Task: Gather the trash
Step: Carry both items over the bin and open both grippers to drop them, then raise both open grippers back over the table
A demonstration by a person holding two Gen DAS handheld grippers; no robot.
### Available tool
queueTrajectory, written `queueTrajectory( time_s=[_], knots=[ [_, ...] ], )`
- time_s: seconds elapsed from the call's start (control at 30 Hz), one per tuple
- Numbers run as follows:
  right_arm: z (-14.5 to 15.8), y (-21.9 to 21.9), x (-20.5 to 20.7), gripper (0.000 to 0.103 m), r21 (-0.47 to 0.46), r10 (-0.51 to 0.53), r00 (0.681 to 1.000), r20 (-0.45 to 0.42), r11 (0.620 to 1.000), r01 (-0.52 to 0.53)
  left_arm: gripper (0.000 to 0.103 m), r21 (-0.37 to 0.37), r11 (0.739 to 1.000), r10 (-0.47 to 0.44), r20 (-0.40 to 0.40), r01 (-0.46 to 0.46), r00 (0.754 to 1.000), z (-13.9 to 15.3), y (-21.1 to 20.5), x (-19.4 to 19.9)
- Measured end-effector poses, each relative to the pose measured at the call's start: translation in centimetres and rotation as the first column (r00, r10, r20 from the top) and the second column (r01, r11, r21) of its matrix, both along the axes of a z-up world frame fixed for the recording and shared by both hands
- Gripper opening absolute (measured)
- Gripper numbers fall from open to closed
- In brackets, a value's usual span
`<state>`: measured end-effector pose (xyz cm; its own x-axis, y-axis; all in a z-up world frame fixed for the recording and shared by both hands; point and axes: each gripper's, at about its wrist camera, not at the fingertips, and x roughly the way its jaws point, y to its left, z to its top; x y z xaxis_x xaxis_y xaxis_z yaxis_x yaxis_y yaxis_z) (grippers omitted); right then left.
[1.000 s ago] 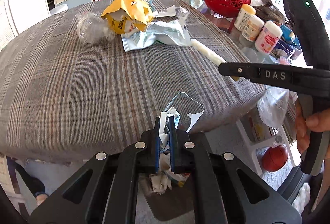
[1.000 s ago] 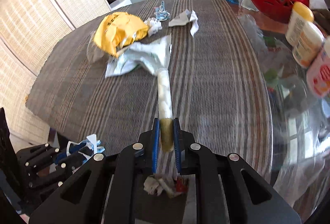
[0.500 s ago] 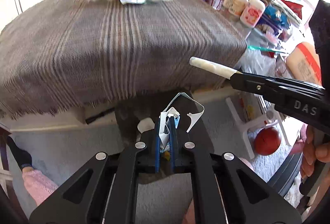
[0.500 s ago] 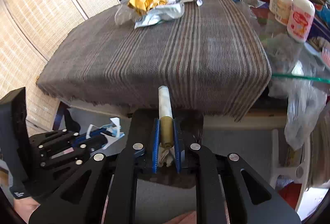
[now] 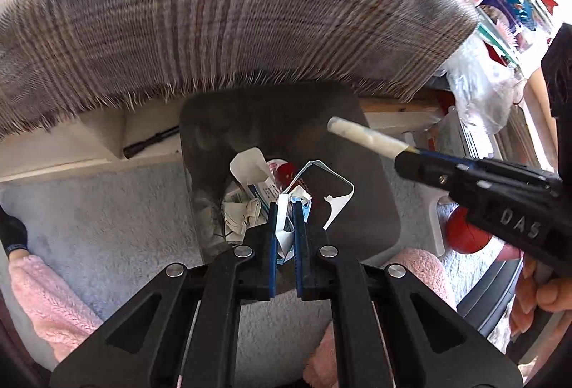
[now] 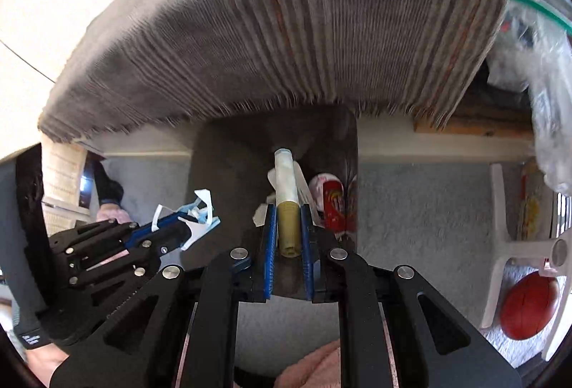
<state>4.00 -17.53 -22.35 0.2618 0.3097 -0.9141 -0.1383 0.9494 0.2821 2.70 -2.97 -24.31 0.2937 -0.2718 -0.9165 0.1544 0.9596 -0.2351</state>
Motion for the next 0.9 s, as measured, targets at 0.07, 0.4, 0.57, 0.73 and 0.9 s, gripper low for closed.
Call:
queueTrajectory(
  time_s=[0.07, 0.4, 0.57, 0.73, 0.9],
  knots=[
    [-0.9, 0.3, 0.3, 0.014, 0.001, 0.0, 1.0, -0.022, 1.0, 0.0, 0.006, 0.005, 1.0, -0.006, -0.008, 0.006, 1.0, -0.7, 0.1, 0.4],
    [-2.2, 0.6, 1.9, 0.017, -0.013, -0.032, 0.997, -0.066, 0.999, 0.031, 0.007, -0.02, 1.0, 0.008, -0.049, -0.009, 0.999, -2.2, 1.1, 1.8],
    [-1.3, 0.4, 2.1, 0.034, -0.036, -0.057, 0.997, -0.056, 0.998, 0.055, 0.033, -0.013, 1.0, 0.01, -0.029, -0.01, 1.0, -1.1, 1.3, 1.6],
    [0.8, 0.0, 1.3, 0.064, -0.052, -0.083, 0.997, -0.001, 0.995, 0.083, 0.057, -0.004, 1.0, 0.024, 0.007, -0.024, 1.0, 0.8, 1.8, 0.8],
    [3.3, -0.6, 0.7, 0.098, -0.077, -0.096, 0.993, 0.067, 0.992, 0.101, 0.089, -0.001, 0.999, 0.036, 0.056, -0.036, 0.998, 3.3, 2.2, -0.4]
  ],
)
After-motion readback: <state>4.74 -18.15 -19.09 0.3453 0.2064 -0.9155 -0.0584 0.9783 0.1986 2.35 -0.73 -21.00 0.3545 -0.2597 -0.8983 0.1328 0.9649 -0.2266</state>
